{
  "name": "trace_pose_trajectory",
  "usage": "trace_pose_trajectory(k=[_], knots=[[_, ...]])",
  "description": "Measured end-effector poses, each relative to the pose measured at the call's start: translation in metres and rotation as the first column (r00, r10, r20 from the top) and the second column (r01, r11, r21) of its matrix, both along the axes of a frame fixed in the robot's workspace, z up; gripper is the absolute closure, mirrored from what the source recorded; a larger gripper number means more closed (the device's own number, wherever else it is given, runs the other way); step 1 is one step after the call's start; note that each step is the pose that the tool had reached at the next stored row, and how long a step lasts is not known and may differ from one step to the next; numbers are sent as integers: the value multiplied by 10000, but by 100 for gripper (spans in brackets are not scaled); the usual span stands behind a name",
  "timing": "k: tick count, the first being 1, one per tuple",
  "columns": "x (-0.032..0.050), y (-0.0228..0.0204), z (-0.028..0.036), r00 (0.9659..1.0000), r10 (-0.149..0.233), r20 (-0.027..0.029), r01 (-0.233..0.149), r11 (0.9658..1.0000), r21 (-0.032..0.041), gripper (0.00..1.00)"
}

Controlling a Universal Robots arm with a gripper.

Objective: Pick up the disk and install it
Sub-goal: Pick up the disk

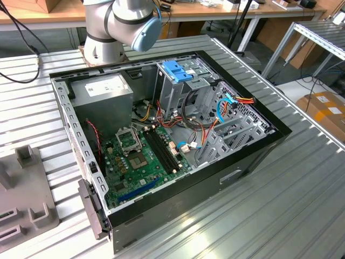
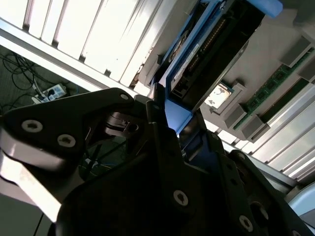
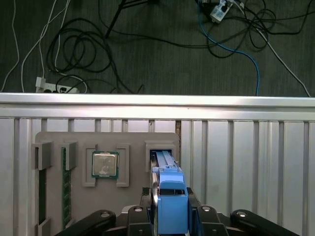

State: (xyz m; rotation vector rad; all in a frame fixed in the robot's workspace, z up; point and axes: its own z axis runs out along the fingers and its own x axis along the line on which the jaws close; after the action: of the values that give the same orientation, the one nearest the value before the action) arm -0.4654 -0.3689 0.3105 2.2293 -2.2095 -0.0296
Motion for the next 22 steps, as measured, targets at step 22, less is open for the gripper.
trace_pose_trajectory(k=[22], knots=[[0,0,941,10000,-17,1,17,10000,0,64]])
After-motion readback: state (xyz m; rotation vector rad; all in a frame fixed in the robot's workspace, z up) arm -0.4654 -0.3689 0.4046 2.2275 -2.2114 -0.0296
